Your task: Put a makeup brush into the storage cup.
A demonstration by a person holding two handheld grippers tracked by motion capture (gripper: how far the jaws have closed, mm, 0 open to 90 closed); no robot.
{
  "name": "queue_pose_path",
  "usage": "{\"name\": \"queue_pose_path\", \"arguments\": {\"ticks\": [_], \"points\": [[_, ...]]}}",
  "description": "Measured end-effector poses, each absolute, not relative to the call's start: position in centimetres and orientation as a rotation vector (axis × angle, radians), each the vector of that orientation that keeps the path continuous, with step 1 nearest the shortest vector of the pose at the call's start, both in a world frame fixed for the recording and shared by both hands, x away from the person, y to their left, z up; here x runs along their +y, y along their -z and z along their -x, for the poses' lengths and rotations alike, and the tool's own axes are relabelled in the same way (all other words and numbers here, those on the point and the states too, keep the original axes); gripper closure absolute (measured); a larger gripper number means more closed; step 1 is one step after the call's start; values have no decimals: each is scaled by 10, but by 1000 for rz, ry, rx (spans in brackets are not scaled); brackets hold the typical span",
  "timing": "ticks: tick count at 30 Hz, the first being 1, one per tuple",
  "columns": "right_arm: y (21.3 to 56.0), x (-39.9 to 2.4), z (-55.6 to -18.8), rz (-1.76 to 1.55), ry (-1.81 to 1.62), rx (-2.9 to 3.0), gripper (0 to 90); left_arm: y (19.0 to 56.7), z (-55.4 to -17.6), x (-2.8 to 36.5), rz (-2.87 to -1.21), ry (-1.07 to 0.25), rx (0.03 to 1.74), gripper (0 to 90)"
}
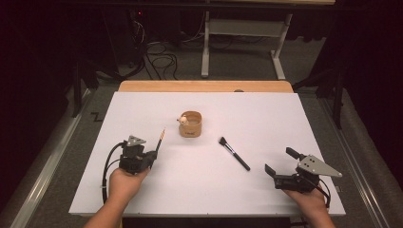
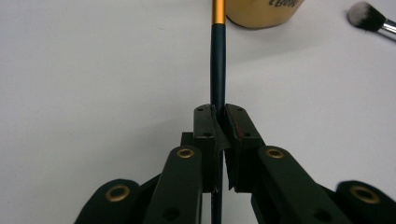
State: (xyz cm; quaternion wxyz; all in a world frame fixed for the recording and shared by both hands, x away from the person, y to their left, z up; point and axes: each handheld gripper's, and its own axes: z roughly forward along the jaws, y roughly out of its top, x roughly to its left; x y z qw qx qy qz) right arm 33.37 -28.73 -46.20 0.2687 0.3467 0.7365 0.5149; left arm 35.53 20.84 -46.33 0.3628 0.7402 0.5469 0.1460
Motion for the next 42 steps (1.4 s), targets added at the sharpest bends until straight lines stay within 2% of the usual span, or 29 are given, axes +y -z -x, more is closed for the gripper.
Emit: {"name": "queue_pose_path", "arguments": {"ticks": [8, 16, 27, 42], "points": [[463, -285, -332, -900, -1380, 1983, 22, 480, -350, 215, -1798, -427, 1431, 840], [461, -286, -329, -865, -1393, 1957, 21, 480, -351, 211, -1752, -508, 1378, 840], [467, -280, -330, -845, -1372, 1986, 24, 479, -336, 226, -1614, -560, 1315, 839], [465, -280, -327, -849, -1395, 1978, 23, 480, -329, 231, -1570, -605, 1245, 839]]}}
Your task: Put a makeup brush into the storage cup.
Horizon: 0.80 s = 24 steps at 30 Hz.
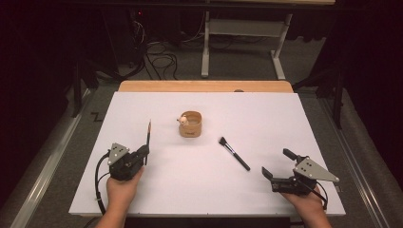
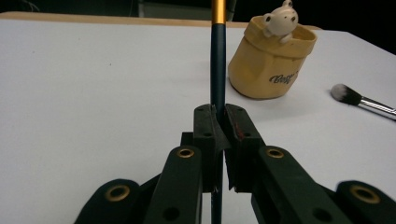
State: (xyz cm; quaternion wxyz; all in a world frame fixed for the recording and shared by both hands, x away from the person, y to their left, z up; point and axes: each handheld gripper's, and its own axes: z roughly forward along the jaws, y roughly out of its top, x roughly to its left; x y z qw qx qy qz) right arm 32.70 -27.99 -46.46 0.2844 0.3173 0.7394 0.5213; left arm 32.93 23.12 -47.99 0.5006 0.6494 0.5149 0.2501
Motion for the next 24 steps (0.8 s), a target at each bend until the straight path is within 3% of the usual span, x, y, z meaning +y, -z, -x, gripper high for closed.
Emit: {"name": "queue_pose_path", "arguments": {"ticks": [24], "points": [[465, -278, -326, -836, -1401, 1991, 25, 476, -322, 224, -1543, -603, 1124, 839]]}}
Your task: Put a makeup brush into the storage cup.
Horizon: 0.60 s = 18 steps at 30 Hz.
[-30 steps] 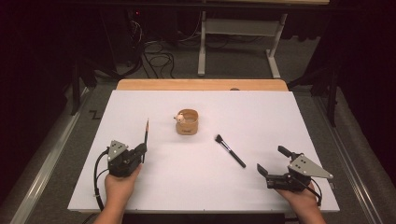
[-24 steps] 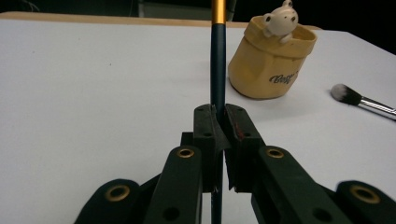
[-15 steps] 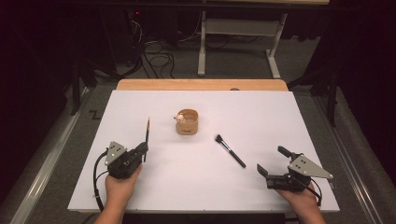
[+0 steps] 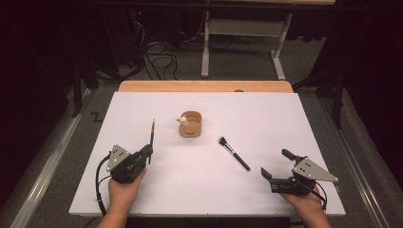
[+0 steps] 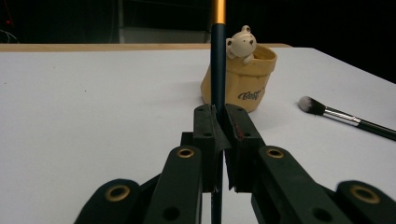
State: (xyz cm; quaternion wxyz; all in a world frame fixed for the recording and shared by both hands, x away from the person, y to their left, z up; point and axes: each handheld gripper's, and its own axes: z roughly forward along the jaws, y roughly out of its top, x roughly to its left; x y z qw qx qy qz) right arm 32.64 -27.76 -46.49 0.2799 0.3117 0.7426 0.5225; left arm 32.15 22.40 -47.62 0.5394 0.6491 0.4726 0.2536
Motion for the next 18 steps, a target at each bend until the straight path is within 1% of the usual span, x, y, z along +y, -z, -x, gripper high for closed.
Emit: {"name": "queue_pose_path", "arguments": {"ticks": [18], "points": [[465, -274, -326, -821, -1398, 2006, 26, 473, -316, 206, -1575, -591, 1031, 839]]}}
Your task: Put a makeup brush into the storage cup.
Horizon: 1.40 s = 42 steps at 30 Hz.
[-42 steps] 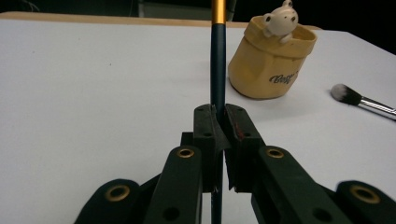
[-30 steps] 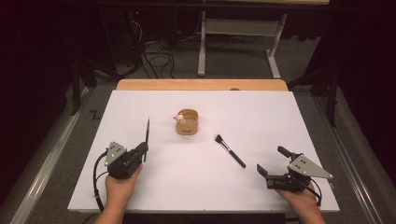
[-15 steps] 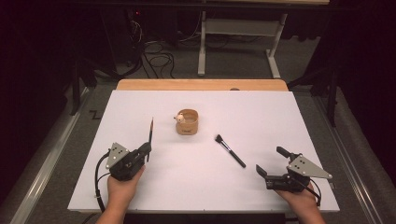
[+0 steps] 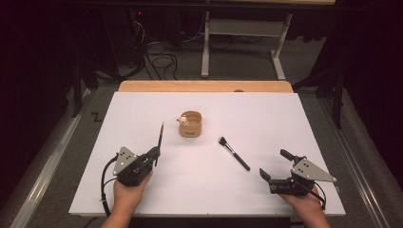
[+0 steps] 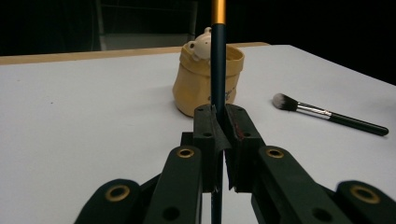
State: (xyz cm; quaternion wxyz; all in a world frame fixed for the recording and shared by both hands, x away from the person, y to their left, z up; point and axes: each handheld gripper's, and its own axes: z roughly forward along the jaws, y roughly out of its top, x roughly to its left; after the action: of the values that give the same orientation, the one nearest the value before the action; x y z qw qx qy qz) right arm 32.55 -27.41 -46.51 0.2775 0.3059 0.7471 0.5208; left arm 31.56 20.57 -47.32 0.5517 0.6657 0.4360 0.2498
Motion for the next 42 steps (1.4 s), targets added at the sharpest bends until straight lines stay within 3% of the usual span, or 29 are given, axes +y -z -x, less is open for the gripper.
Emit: {"name": "queue_pose_path", "arguments": {"ticks": [32, 42], "points": [[461, -267, -324, -799, -1424, 2024, 25, 459, -317, 152, -1657, -523, 846, 839], [453, -258, -326, -801, -1459, 2046, 32, 451, -327, 136, -1612, -502, 814, 839]]}}
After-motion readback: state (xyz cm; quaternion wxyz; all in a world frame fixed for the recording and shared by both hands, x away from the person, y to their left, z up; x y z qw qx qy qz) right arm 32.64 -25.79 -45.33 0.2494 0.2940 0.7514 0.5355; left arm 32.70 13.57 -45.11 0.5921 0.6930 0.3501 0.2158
